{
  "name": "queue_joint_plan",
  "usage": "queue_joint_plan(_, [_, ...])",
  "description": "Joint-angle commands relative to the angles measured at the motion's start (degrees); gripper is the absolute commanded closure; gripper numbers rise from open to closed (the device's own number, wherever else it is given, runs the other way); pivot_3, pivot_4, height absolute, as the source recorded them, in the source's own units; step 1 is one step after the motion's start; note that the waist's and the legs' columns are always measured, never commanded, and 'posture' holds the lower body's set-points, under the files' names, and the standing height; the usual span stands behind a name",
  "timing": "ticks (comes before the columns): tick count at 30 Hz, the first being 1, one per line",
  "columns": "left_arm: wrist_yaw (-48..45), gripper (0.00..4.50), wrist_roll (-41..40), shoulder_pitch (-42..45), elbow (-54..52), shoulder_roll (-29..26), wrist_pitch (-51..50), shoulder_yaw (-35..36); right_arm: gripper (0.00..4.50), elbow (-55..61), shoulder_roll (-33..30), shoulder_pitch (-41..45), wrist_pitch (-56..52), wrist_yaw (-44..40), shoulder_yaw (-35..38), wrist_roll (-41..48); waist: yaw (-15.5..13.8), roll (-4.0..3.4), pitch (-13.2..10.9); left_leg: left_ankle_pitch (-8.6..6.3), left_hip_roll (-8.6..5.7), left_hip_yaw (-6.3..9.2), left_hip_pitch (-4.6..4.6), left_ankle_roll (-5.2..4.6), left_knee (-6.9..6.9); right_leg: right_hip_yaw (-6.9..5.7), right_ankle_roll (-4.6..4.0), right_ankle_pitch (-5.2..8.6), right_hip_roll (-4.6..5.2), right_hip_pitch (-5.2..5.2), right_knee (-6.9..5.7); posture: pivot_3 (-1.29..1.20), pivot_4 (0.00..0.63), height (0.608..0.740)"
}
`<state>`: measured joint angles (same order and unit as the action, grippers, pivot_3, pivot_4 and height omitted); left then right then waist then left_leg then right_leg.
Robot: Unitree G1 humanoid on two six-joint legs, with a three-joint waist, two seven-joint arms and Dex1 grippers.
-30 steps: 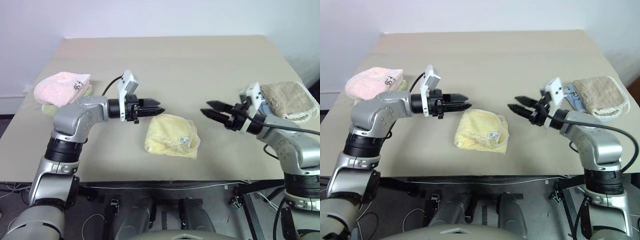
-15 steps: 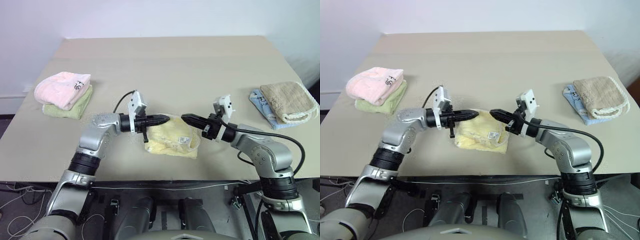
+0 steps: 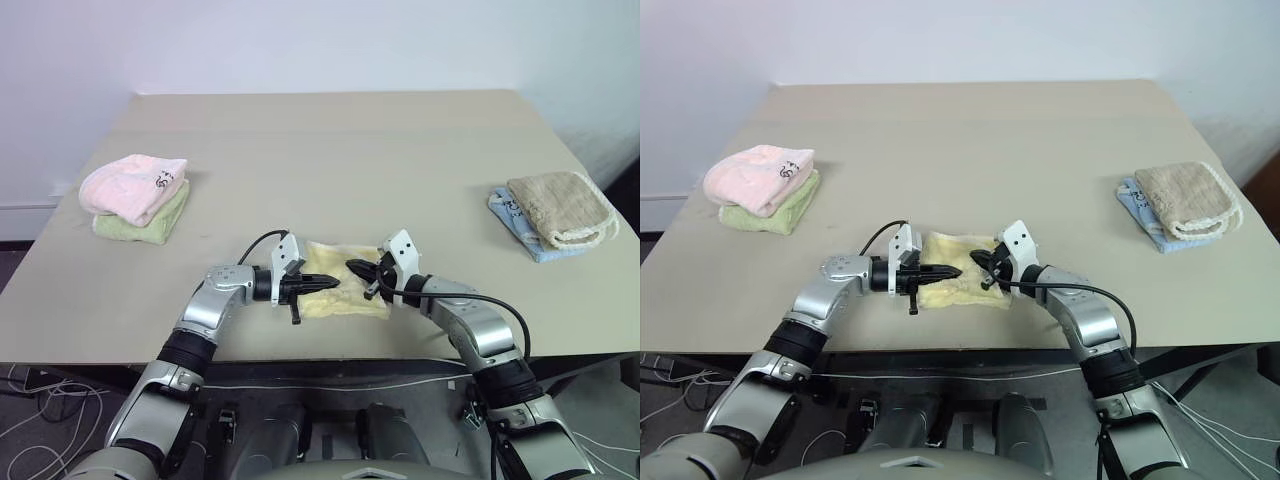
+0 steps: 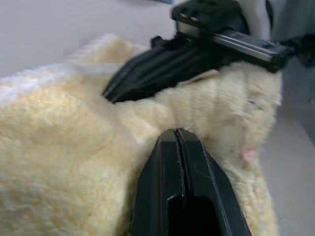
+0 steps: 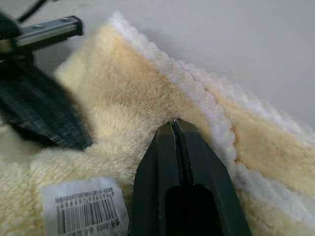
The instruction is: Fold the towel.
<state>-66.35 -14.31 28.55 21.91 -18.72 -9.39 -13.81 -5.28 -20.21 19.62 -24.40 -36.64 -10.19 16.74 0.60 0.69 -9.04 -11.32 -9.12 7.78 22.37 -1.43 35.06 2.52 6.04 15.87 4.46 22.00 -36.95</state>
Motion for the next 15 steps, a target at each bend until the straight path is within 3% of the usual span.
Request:
queue_joint_plan(1, [-1.67, 4.47, 0.19, -1.56, -2.55, -0.61, 0.28, -0.73, 4.46, -3.17, -2.02, -0.04, -1.65, -1.95, 1.11, -0.87, 0.10, -0.02, 0.01, 0.00, 0.00, 0.00, 0.01, 0.00, 0.00, 0.00, -0.01, 0.00, 0.01, 0.04, -0.02, 0.00, 0.150, 0.740])
queue_joint_plan(4, [-1.64, 4.47, -0.14, -1.54, -3.75, -0.79, 1.23, 0.08, 4.46, -1.63, -2.19, 1.40, -3.50, -3.60, 3.49, 2.14, 0.01, -0.02, 0.01, 0.01, 0.00, 0.01, 0.05, 0.00, -0.01, -0.03, -0.22, 0.00, 0.02, 0.36, -0.03, 0.00, 0.150, 0.740])
queue_joint_plan(7, [-1.28, 4.50, -1.74, -0.92, -5.74, -0.85, 0.82, 1.96, 3.89, 1.50, -2.15, 3.23, -7.56, -5.30, 6.67, 7.09, -0.03, -0.02, 0.00, 0.01, -0.02, 0.01, 0.24, -0.02, -0.02, -0.03, -0.19, 0.02, 0.02, 0.59, -0.02, 0.00, 0.150, 0.740])
queue_joint_plan(11, [-0.88, 4.50, -5.18, 0.17, -10.82, -1.93, -1.63, 5.54, 2.61, 7.85, -4.66, 4.95, -14.29, -8.57, 9.95, 13.37, -0.05, -0.03, -0.01, 0.03, -0.03, 0.01, 1.20, -0.02, 0.09, -0.04, 0.09, -0.19, 0.01, 1.46, -0.25, 0.00, 0.150, 0.740])
queue_joint_plan(15, [0.40, 4.50, -6.21, 1.01, -13.74, -2.97, -2.52, 7.57, 1.25, 11.48, -7.12, 6.87, -21.07, -8.99, 13.91, 19.05, 0.02, -0.04, -0.03, 0.03, -0.03, 0.01, 1.26, -0.02, -0.02, -0.04, 0.08, -0.22, 0.02, 1.56, -0.25, 0.00, 0.150, 0.740])
